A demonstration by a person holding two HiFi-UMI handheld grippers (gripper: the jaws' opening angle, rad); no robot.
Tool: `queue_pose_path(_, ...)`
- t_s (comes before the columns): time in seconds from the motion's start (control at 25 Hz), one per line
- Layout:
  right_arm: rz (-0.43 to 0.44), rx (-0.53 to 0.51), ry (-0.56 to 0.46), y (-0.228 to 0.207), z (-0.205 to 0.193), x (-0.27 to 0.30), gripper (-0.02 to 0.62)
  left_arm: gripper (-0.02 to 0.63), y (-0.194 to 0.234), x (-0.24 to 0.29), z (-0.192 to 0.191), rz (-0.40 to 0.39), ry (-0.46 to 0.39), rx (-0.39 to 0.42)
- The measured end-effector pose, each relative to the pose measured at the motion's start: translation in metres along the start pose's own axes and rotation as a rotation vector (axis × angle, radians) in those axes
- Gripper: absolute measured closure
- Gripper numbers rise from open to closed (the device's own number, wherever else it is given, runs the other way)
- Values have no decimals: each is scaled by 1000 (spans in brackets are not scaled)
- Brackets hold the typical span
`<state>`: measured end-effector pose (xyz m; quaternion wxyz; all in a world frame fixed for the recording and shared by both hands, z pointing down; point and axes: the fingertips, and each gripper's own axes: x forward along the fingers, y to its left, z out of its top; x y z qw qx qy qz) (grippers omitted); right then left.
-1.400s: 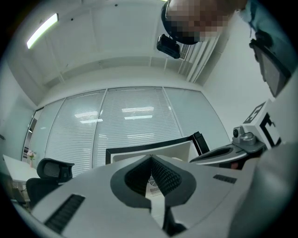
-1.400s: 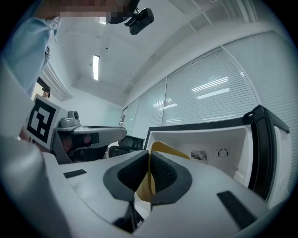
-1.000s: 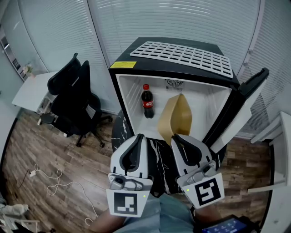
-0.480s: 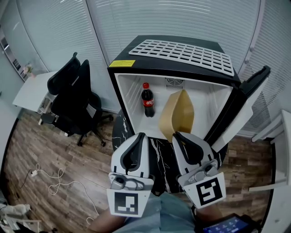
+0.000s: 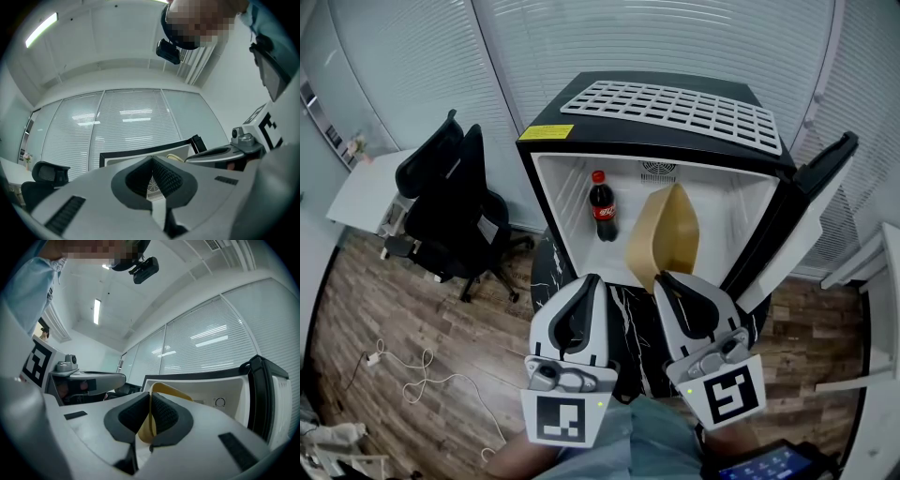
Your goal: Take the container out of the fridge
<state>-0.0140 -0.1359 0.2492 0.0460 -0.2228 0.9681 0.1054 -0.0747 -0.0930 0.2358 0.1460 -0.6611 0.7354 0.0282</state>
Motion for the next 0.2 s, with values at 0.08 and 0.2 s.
queue_pose_path(0.08, 0, -1, 1, -1, -1, 0, 566, 591, 0, 1, -1, 0, 2, 1)
queue_pose_path(0.2, 0, -2, 1, -3, -2, 1, 566, 591, -1, 3, -3, 1, 6, 1)
